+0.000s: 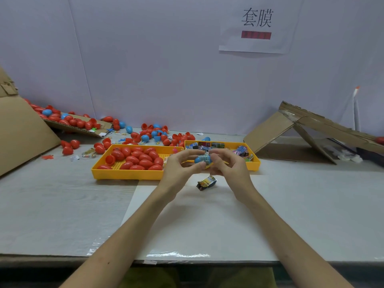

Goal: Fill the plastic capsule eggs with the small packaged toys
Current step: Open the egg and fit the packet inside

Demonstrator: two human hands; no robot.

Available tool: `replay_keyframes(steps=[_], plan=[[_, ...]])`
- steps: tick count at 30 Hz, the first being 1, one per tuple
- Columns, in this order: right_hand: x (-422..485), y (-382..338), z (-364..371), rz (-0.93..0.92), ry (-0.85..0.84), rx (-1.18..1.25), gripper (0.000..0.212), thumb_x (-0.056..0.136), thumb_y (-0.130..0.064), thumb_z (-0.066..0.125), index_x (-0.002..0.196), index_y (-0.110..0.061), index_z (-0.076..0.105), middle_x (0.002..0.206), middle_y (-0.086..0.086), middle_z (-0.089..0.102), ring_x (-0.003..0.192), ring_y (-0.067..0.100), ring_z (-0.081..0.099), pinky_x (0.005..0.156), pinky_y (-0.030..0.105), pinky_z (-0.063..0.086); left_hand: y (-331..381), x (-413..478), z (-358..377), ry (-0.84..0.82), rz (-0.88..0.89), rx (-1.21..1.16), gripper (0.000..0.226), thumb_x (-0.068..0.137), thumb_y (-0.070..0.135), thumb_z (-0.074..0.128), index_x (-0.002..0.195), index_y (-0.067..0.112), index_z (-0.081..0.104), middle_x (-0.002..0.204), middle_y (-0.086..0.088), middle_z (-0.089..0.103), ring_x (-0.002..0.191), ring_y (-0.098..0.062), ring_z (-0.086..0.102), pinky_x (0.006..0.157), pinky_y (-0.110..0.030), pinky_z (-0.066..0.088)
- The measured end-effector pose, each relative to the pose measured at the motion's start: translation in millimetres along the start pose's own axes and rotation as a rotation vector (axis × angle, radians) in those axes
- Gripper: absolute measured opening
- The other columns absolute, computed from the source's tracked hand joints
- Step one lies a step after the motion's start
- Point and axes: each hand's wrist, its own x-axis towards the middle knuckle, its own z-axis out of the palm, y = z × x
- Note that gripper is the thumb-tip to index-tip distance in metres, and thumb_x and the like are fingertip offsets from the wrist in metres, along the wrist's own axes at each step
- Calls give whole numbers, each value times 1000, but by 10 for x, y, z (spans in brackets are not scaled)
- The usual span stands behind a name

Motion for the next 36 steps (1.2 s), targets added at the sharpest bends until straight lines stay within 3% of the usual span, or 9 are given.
replay_keyframes(steps=[6,15,28,32,36], plan=[[11,5,-16,-24,10,-25,12,85,-8,79,95,-14,76,98,4,76,84,25,77,75,37,63,-3,-4,0,37,50,79,29,80,15,84,103,29,71,104,12,72,92,-6,70,73,-17,56],[3,-10,-4,-16,-4,-10,13,83,-2,79,88,-14,79,95,4,76,81,24,75,67,28,60,-78,3,22,24,183,280,42,78,11,85,116,19,69,112,-1,60,97,-9,63,77,-19,58],[20,1,-51,170,-149,10,10,97,-6,62,94,-12,70,95,10,72,83,19,73,72,31,60,-80,-10,20,-43,211,345,38,78,12,86,111,20,69,108,9,65,98,-3,62,72,-16,56],[15,-7,-57,176,-196,7,13,101,-6,55,97,-9,67,94,9,71,84,18,71,73,30,59,-74,-10,22,-63,203,339,40,77,12,87,109,25,68,106,12,65,96,-6,64,74,-18,57],[18,-8,-50,175,-197,-6,15,103,-7,51,97,-9,64,95,12,70,85,20,71,80,37,60,-44,-18,25,-87,198,319,41,76,11,87,105,34,67,104,15,66,95,-4,65,74,-18,57]])
